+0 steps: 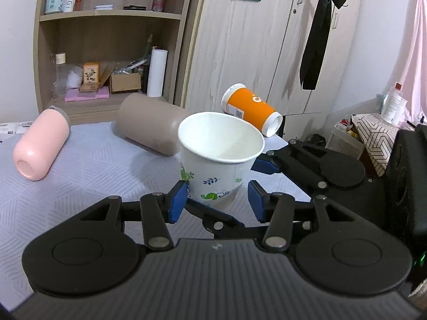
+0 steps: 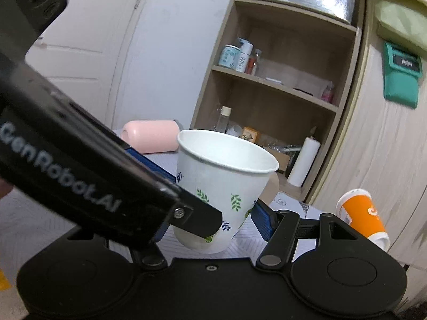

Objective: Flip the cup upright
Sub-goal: 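Lift the white cup with the left gripper and rotate it rim up, then lower the upright white cup onto the table and open the left gripper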

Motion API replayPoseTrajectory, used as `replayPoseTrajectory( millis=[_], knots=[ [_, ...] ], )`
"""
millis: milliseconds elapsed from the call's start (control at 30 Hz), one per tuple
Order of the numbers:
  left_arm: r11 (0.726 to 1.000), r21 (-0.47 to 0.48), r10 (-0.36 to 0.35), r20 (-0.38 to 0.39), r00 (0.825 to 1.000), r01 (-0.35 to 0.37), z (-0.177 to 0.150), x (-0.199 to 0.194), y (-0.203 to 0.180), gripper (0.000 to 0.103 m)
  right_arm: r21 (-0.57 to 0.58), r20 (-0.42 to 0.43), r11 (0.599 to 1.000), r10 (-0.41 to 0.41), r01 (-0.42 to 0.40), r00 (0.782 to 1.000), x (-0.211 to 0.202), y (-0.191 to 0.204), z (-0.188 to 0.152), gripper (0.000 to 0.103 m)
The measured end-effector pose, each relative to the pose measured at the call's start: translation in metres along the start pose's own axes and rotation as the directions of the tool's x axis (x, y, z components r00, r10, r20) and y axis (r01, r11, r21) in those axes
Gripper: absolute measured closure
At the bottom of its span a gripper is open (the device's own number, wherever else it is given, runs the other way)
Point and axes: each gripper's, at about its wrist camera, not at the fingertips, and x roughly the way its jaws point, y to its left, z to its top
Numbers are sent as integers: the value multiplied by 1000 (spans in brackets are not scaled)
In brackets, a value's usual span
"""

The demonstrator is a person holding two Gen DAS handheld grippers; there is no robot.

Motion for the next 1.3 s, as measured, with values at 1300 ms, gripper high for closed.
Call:
replayPoseTrajectory(
  millis=[1300],
  knots=[
    [993,-115,17,-24,1000,-19,-4,41,38,55,-13,-163,990,138,-142,977,55,-19,4,35]
  ],
)
